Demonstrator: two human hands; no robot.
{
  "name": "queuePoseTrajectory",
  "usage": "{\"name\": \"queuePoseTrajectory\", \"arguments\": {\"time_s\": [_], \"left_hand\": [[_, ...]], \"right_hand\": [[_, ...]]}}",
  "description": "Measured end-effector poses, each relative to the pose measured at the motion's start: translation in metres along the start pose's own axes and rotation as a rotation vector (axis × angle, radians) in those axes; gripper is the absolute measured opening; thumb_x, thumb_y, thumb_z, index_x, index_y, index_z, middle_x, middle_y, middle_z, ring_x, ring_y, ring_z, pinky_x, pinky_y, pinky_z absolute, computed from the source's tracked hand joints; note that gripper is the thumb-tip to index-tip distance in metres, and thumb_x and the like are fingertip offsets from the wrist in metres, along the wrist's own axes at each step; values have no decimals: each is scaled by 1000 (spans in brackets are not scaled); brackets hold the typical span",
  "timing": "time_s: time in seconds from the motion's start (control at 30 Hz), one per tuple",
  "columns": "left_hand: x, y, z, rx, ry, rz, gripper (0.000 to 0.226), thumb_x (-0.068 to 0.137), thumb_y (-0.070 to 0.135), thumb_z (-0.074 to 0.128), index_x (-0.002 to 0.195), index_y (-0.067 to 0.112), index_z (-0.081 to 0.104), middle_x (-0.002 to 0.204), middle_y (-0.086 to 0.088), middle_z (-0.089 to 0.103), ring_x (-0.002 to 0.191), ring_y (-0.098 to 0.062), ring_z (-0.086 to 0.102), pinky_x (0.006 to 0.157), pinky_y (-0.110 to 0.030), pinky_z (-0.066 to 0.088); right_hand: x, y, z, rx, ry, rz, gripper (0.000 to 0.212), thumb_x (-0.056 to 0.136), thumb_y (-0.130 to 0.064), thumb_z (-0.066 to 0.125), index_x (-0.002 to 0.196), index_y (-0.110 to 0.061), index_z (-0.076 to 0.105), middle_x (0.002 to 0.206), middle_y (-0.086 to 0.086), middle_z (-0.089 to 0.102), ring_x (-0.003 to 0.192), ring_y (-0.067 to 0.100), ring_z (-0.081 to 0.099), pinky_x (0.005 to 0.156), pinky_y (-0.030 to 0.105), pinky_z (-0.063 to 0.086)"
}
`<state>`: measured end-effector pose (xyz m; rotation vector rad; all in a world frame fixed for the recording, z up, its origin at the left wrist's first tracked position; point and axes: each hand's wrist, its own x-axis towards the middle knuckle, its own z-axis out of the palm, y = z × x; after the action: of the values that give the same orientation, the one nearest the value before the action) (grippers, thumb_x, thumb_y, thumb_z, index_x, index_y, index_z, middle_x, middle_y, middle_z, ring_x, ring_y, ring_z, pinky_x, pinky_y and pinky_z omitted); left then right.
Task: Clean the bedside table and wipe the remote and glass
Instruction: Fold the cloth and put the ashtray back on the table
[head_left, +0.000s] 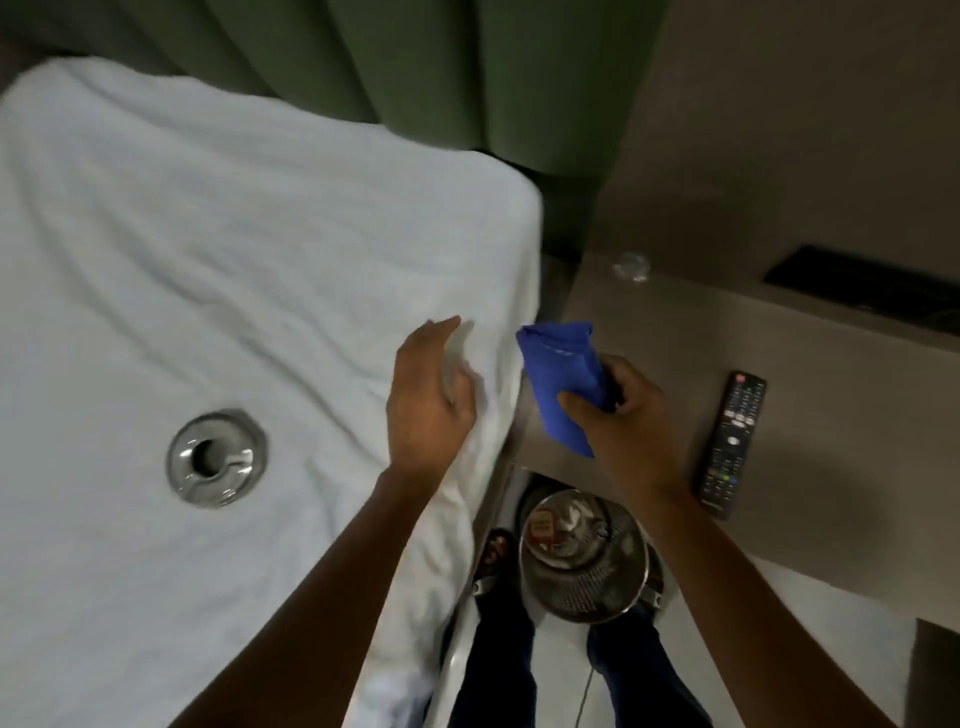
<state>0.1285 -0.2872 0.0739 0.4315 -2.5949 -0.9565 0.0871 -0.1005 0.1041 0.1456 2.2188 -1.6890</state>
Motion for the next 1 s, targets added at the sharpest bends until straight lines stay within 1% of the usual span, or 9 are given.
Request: {"name": "queuePoseTrajectory", "arguments": {"time_s": [0.1,0.27,0.37,0.47,0.57,0.67,0.83,0.9,1.0], "left_hand": [[-10,-50,-71,363,37,-38,53,81,27,64,130,8,57,135,-15,58,134,-36,46,111,-47,36],[-33,-118,-148,670,-191,-551,86,68,60,59,142,19,43,152,-17,37,144,-42,24,110,-60,26],[-24,-138,-169,470,-300,-753,89,60,66,67,138,32,40,141,-12,41,132,-39,38,103,-53,38],[-14,-140,-178,260,-242,-914,64,57,60,68,114,33,59,119,-7,56,114,-30,56,92,-42,51],[-16,-133,-183,-32,-181,-1043,29,70,48,77,81,23,69,87,2,68,83,-21,69,71,-40,63],[-30,-127,-182,-280,-261,-1153,33,80,34,77,93,4,71,84,-12,69,71,-24,68,54,-31,60],[-48,-103,-160,-712,-362,-1203,33,88,21,68,113,0,68,106,-22,73,90,-31,73,66,-27,62],[-46,-93,-147,-801,-376,-1151,29,93,19,61,114,1,68,105,-18,75,95,-29,74,72,-28,62],[-36,-80,-131,-912,-301,-1095,25,98,8,48,108,3,70,95,-12,78,86,-21,76,74,-30,63]], "right_hand": [[-15,-22,46,-74,-96,-136,28,77,-1,67,101,-15,64,86,4,66,71,4,59,61,11,45],[-39,-32,103,-74,-187,-226,31,78,1,67,104,-14,64,95,3,67,81,10,61,69,13,47],[-51,-29,127,-135,-220,-293,36,76,5,65,105,-17,63,95,-2,64,84,10,60,73,17,49],[-59,-25,141,-238,-243,-346,40,73,5,62,107,-18,62,95,-2,62,87,15,58,75,25,50],[-63,-24,151,-343,-246,-367,43,72,0,60,109,-21,60,100,-1,62,91,17,56,79,28,48],[-66,-22,159,-368,-217,-339,42,72,-1,58,110,-20,57,107,-1,61,95,19,53,82,37,48],[-72,-27,174,-391,-255,-404,45,81,-1,53,126,-7,53,130,12,58,123,31,50,101,45,43],[-72,-28,175,-460,-331,-453,47,84,-9,44,130,-7,52,139,11,51,135,27,39,109,45,34],[-71,-24,168,-586,-370,-590,51,82,2,49,130,-13,54,145,3,46,141,21,29,114,41,23]]}}
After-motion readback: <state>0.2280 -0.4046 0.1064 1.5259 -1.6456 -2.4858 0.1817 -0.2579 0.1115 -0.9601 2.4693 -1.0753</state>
